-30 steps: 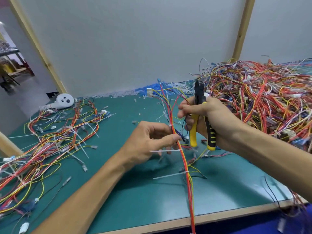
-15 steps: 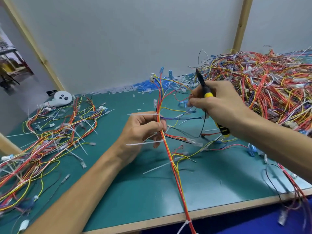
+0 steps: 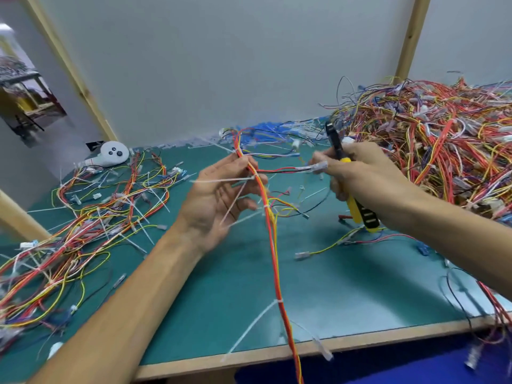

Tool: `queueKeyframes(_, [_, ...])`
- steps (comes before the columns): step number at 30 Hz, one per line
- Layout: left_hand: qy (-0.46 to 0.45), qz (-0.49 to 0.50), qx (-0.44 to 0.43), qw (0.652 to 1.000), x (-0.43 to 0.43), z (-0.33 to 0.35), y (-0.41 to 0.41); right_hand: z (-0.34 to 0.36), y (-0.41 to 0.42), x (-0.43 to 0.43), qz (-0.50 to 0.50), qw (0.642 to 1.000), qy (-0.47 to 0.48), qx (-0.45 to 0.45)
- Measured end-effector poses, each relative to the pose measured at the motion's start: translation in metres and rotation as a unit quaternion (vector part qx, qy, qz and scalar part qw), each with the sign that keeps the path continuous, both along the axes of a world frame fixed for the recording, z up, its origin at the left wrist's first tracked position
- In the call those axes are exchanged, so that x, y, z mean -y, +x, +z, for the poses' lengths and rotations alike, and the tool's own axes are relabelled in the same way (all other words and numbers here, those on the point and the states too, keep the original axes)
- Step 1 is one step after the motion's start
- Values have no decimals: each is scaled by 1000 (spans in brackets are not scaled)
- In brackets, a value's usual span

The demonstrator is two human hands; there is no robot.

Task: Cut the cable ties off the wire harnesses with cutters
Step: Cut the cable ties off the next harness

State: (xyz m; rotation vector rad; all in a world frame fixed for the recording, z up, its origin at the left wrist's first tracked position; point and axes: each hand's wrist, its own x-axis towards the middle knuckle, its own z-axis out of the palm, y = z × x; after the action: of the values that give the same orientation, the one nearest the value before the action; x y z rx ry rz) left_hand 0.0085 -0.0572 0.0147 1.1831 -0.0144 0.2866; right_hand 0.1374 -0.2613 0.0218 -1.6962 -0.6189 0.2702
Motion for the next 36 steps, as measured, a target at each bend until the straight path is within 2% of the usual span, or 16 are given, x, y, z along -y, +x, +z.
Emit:
queueKeyframes(4, [16,47,-31,998,1,1,1,1,-4,1,88,993,-30,-75])
queueKeyframes(8, [15,57,-42,997,0,-1,3,-1,-12,0,182,968,1,-173])
queueKeyframes(12, [32,64,-30,997,-2,-4,3,-2,-24,-1,240,951,3,-194])
queueKeyframes(16, [41,47,-21,998,-4,-6,3,-2,-39,-5,209,973,7,-95])
queueKeyframes(18, [52,34,-21,998,-5,-6,4,-3,-42,-8,186,979,29,-82])
queueKeyframes(24, [141,-9,-20,990,0,-11,5,-4,-45,-10,132,985,56,-97])
queueKeyframes(29, [159,-7,-23,987,3,-17,9,-3,-44,-11,102,982,70,-142])
queueKeyframes(36, [185,32,-12,982,6,-22,9,1,-35,-9,147,960,-10,-238])
